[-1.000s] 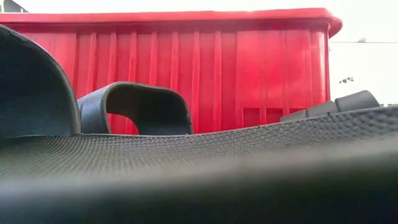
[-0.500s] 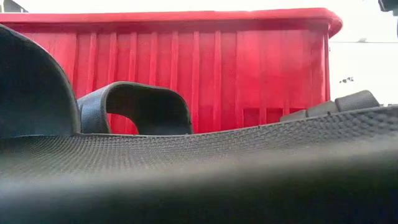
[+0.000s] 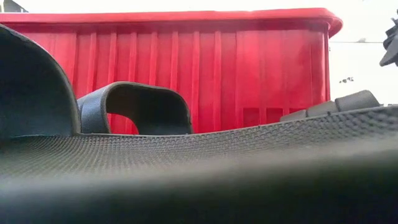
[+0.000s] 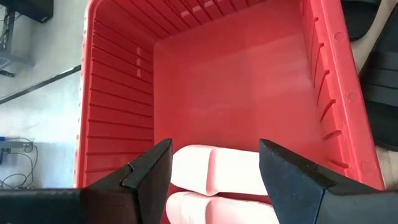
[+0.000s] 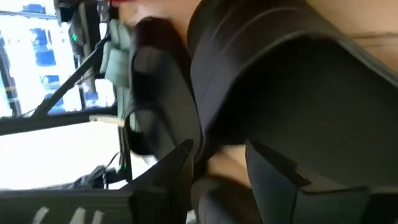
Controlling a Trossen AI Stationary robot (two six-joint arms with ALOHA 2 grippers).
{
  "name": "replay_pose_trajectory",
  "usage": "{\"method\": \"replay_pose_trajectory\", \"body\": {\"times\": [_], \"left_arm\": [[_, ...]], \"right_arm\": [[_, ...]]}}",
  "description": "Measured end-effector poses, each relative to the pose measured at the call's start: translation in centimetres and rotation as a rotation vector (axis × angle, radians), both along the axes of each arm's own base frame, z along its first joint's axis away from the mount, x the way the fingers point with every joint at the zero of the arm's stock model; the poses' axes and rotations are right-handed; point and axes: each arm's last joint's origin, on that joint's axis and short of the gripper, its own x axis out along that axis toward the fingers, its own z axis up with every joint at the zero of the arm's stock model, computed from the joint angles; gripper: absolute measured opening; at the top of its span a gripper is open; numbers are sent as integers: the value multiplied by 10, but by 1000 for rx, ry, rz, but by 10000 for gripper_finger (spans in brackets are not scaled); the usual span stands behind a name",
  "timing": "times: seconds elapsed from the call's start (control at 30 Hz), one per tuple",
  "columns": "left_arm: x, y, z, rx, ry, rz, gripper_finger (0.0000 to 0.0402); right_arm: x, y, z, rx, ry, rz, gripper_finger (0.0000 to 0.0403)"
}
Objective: Pick and place slides into bin
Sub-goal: Put the black slide into the red bin
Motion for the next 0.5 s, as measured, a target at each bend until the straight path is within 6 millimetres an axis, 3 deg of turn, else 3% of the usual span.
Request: {"method": "replay_pose_trajectory", "body": {"times": [0.33, 0.5], "left_arm": [[4, -1, -9, 1, 27, -2, 221], [5, -1, -14, -3, 45, -6, 221]], "right_arm": [[36, 3, -16, -33, -3, -70, 138], [44, -1, -18, -60, 3, -85, 138]]}}
